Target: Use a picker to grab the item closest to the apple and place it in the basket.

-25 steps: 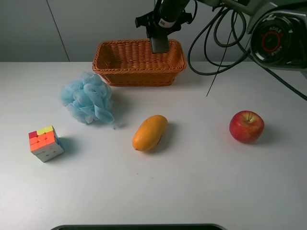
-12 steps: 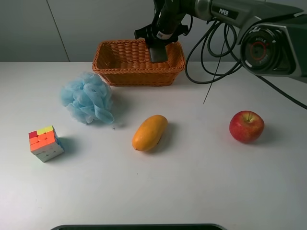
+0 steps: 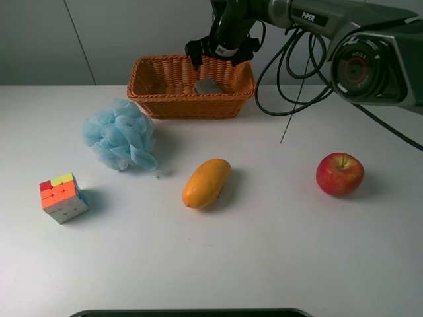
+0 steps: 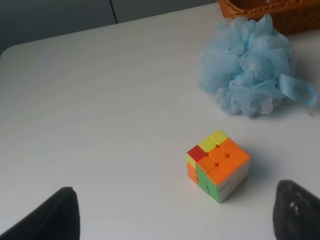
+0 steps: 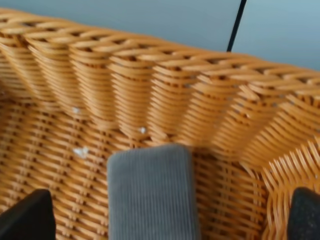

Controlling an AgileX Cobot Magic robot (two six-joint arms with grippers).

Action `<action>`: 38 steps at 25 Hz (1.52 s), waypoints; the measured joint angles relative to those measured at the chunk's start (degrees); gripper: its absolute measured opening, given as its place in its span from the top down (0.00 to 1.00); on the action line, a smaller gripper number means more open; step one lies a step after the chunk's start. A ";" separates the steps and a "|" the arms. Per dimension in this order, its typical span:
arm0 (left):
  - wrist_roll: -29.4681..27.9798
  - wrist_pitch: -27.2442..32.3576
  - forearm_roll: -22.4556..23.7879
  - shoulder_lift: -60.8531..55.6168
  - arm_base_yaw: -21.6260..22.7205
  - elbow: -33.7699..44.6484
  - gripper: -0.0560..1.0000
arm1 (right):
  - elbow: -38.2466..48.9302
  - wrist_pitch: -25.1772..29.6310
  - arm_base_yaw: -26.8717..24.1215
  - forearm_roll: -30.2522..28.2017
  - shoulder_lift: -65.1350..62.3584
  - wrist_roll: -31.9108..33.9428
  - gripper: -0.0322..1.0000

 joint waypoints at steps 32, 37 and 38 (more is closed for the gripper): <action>0.00 0.00 0.00 0.00 0.00 0.00 0.24 | 51.95 21.55 0.00 1.14 -71.75 -10.67 0.29; 0.00 0.00 0.00 0.00 0.00 0.00 0.24 | 64.78 21.65 0.00 1.14 -88.49 -10.28 0.29; 0.00 0.00 0.00 0.00 0.00 0.00 0.24 | 67.01 21.65 0.00 1.14 -91.82 -10.05 0.29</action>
